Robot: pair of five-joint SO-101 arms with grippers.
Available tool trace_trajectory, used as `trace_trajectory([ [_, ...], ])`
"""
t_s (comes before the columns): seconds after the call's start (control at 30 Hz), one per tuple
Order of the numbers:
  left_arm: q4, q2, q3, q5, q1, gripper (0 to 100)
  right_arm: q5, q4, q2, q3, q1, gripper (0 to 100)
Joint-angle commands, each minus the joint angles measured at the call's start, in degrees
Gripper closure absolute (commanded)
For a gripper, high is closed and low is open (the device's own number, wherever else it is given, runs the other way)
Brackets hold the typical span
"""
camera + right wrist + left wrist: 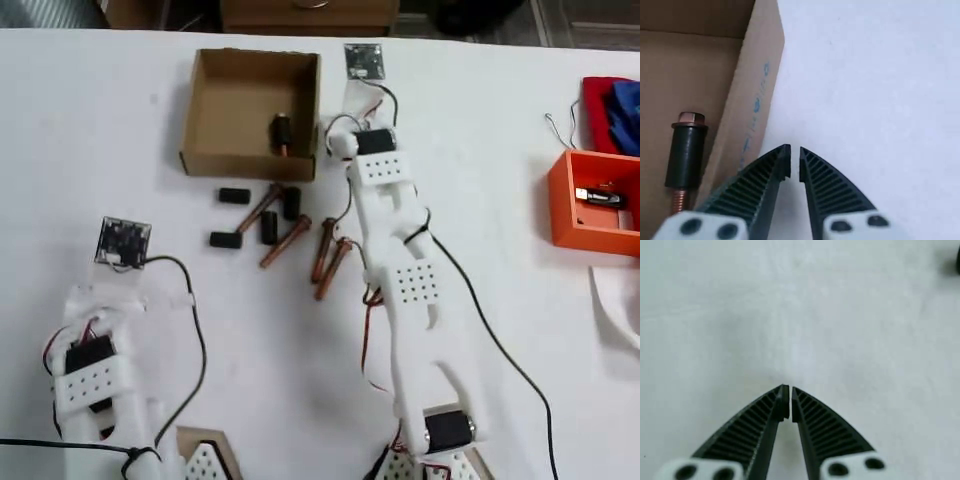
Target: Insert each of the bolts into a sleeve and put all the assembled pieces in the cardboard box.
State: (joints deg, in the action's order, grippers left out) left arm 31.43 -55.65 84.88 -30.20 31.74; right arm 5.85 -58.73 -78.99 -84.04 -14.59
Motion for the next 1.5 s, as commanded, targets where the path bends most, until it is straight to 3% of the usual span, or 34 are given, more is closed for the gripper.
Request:
trace_trajectory([
  [0.0,-1.05,-0.53,-0.13,-0.35,-0.53,96,-0.44,-2.77,4.26,-6.42,1.98,97.8],
  [0.17,-1.05,-0.53,-0.13,-0.35,-0.53,96,-0.09,-7.16,8.57,-11.43,2.07,97.8],
  [0.5,-1.05,-0.53,-0.13,-0.35,-0.53,96,0.09,-18.24,17.45,-10.55,-4.53,97.8],
  [0.7,-1.05,-0.53,-0.13,-0.35,-0.53,96,1.67,-7.87,12.79,-10.46,-11.56,97.8],
  [0.9,-1.05,-0.53,-0.13,-0.35,-0.53,96,16.35,-1.63,8.57,-10.02,-13.14,97.8],
  [1.2,-1.05,-0.53,-0.13,-0.35,-0.53,96,16.44,5.05,6.99,-2.99,-14.46,97.8],
  [1.47,-1.05,-0.53,-0.13,-0.35,-0.53,96,8.35,9.01,6.02,-0.7,-18.07,97.8],
])
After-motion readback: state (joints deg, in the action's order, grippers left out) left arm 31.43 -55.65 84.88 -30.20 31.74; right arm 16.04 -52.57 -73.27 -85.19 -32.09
